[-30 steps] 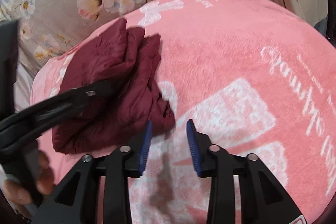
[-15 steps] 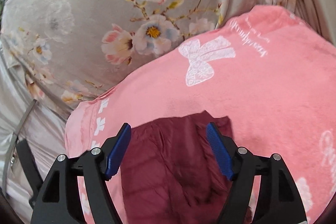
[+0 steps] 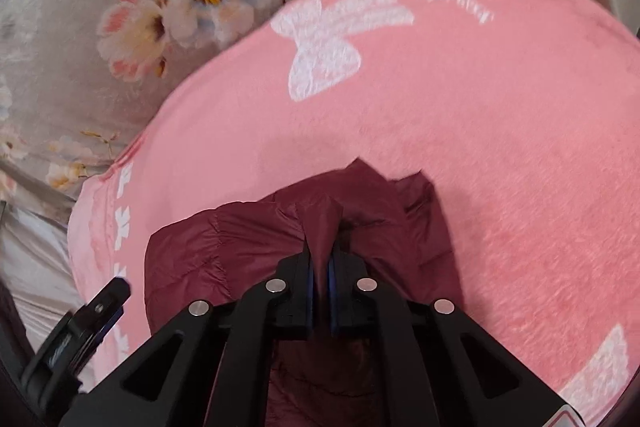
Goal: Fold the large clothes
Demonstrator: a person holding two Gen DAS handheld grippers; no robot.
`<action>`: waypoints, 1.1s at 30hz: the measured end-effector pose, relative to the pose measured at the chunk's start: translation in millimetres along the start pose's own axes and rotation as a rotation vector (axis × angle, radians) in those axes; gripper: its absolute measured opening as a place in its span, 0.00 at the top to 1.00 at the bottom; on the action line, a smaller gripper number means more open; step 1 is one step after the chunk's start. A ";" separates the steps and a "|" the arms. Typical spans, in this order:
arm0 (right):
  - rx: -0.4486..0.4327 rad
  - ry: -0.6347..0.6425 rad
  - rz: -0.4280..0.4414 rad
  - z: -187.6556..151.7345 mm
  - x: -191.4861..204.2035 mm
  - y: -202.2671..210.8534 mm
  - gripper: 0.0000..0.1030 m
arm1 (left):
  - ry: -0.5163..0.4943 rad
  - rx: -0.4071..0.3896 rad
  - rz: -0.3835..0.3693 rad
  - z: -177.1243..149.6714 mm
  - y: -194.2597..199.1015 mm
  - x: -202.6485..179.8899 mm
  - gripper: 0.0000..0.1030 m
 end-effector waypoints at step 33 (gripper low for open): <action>-0.124 0.078 -0.080 -28.5 -41.1 -56.8 0.95 | -0.224 -0.085 0.162 -45.0 -88.6 -40.6 0.13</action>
Point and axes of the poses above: each gripper's, at about its wrist camera, not at the fingertips, and y roughly against the way its jaws point, x to its left, z to its top, the point moved 3 cm from there along -y, roughly the way its jaws point, and after that the axes turned 15 degrees about -z, right-handed, at the moved point
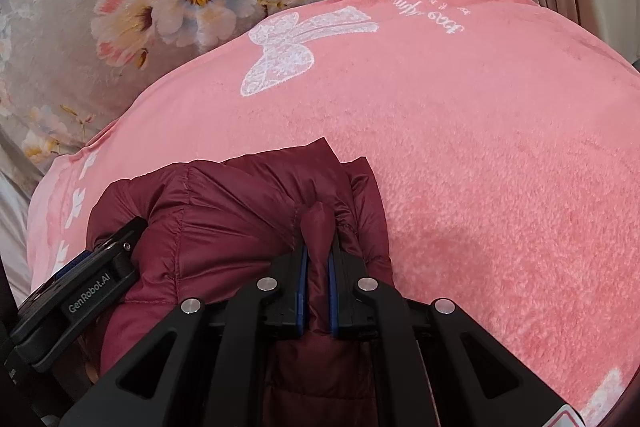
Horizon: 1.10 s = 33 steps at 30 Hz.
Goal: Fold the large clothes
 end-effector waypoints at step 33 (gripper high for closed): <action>-0.051 0.031 0.137 -1.1 -35.0 93.6 0.83 | -0.052 -0.009 -0.043 -17.1 78.1 -0.4 0.09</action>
Point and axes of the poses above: each gripper's, at about its wrist camera, not at the fingertips, and y roughly against the way its jaws point, x to its left, z to its top, the point moved 3 cm from there along -y, roughly the way its jaws point, and after that the axes turned 15 degrees about -z, right-handed, at the moved point
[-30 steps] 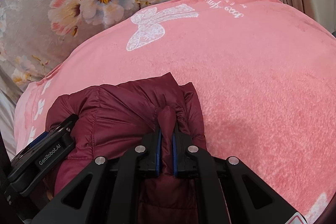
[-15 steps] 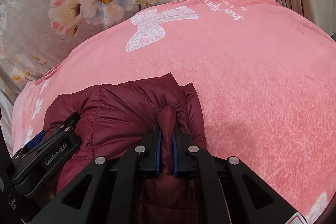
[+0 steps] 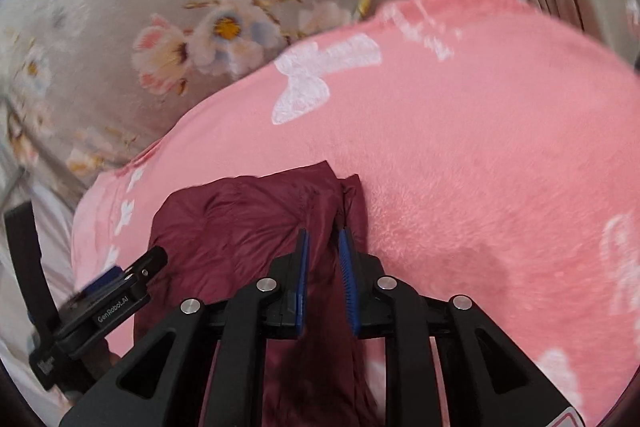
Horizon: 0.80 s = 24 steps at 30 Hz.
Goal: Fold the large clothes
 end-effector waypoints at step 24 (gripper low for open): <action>-0.013 0.200 -0.132 -77.5 24.9 -22.0 0.84 | 0.001 0.091 0.056 -61.9 -7.5 3.6 0.04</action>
Point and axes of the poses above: each gripper's, at about its wrist camera, not at the fingertips, and y roughly against the way its jaws point, x to its left, z to its top, the point moved 3 cm from there along -y, roughly the way its jaws point, and after that the axes turned 15 degrees about -z, right-handed, at the moved point
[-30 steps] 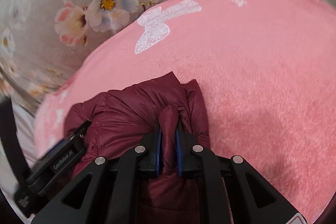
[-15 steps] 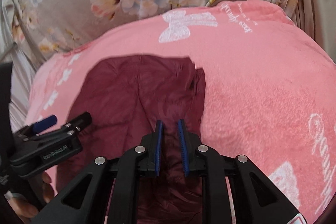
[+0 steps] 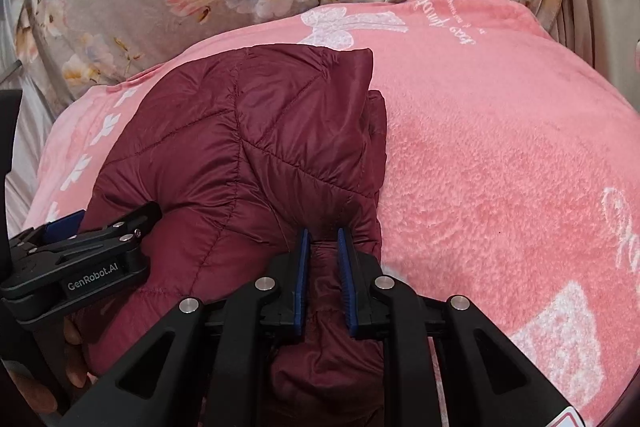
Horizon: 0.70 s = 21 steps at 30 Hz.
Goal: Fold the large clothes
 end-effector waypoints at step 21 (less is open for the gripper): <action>-0.003 -0.037 0.051 2.3 -7.7 0.3 0.84 | -0.040 -0.075 0.034 -5.9 -2.1 -4.3 0.04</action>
Point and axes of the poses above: each gripper's, at about its wrist camera, not at the fingertips, and y roughly against the way its jaws point, x to its left, z to its top, the point moved 3 cm from there along -y, roughly the way its jaws point, and after that the axes turned 15 degrees about -z, right-handed, at the moved point
